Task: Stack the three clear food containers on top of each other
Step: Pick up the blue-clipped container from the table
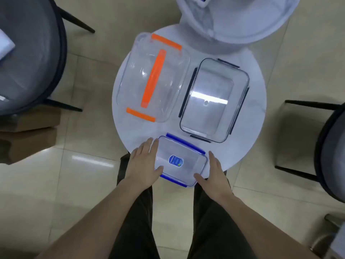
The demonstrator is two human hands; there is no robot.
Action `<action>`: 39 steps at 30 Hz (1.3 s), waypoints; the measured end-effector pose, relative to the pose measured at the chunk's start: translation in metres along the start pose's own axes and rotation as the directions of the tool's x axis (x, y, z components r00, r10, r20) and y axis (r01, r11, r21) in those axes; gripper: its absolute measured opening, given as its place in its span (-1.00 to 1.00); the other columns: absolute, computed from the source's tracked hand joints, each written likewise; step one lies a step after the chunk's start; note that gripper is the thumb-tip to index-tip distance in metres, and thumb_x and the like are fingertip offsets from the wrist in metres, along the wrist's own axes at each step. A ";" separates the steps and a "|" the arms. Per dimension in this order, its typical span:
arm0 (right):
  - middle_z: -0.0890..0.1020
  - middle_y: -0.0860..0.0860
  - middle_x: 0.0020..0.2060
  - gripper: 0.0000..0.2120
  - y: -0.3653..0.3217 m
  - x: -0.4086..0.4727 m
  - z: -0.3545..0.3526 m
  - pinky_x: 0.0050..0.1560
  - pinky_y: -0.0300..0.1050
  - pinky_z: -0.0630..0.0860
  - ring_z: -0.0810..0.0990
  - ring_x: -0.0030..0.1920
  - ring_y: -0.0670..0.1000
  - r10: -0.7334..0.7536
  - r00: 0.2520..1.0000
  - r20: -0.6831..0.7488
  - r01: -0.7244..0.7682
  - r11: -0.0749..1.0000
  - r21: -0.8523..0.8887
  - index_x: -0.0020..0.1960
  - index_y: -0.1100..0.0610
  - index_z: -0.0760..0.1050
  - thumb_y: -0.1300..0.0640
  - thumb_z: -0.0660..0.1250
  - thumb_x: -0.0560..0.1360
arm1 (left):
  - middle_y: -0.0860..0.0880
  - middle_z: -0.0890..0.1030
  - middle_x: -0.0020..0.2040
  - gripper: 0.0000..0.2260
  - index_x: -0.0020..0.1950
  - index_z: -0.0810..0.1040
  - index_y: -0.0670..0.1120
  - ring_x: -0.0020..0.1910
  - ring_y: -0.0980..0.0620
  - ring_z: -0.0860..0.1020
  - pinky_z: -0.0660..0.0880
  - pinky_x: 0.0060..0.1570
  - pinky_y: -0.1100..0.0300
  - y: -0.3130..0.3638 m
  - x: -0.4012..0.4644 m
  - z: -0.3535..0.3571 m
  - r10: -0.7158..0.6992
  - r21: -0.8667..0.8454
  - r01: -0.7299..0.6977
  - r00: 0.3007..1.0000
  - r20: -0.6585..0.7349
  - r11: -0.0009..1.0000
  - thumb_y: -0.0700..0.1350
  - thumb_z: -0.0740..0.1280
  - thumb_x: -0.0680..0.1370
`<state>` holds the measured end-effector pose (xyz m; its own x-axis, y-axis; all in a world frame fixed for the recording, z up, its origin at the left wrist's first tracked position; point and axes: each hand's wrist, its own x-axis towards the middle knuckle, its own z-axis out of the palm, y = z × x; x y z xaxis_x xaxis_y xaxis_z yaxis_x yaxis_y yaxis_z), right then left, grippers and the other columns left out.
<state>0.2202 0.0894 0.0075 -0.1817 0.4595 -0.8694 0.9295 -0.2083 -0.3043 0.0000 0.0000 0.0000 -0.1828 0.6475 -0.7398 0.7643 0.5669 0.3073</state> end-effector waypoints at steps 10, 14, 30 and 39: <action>0.51 -0.04 0.18 -0.35 0.026 0.044 0.024 0.07 0.02 0.64 0.57 0.17 0.02 0.164 0.986 -0.034 -0.141 0.923 0.359 0.48 0.06 0.27 0.06 0.50 0.49 | -0.03 0.44 0.42 -0.31 0.53 0.26 -0.04 0.29 0.05 0.47 0.56 0.10 0.19 -0.012 0.031 0.026 -0.204 -0.396 0.178 0.979 -0.022 0.901 0.09 0.48 0.49; 0.60 0.04 0.19 -0.45 0.041 0.055 0.025 -0.12 -0.10 0.69 0.65 0.14 0.05 0.199 0.978 0.058 -0.205 0.885 0.419 0.37 0.07 0.39 0.00 0.51 0.46 | -0.05 0.53 0.31 -0.42 0.45 0.37 -0.06 0.11 0.13 0.45 0.51 -0.02 0.25 -0.011 0.040 0.030 -0.296 -0.548 0.251 0.955 0.007 0.798 0.05 0.49 0.50; 0.65 0.02 0.08 -0.59 0.043 0.056 0.022 -0.17 -0.19 0.67 0.68 0.01 0.00 0.209 0.972 0.103 -0.233 0.862 0.451 0.24 0.12 0.47 0.04 0.50 0.48 | -0.06 0.57 0.26 -0.47 0.38 0.42 -0.06 0.05 0.09 0.51 0.41 -0.27 0.40 -0.019 0.048 0.037 -0.339 -0.573 0.296 0.940 0.033 0.764 0.08 0.49 0.49; 0.64 0.05 0.12 -0.57 0.033 0.051 0.014 0.06 0.04 0.66 0.67 0.10 0.08 0.194 0.979 0.059 -0.202 0.912 0.356 0.25 0.12 0.46 0.00 0.49 0.48 | -0.07 0.58 0.26 -0.50 0.37 0.43 -0.07 0.06 0.09 0.51 0.44 -0.24 0.34 -0.022 0.036 0.034 -0.362 -0.597 0.309 0.932 0.034 0.740 0.08 0.46 0.52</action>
<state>0.2374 0.0932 -0.0526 -0.0165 0.3589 -0.9332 0.7702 -0.5906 -0.2408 -0.0024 -0.0059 -0.0537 -0.4258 0.3810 -0.8207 0.1401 0.9238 0.3562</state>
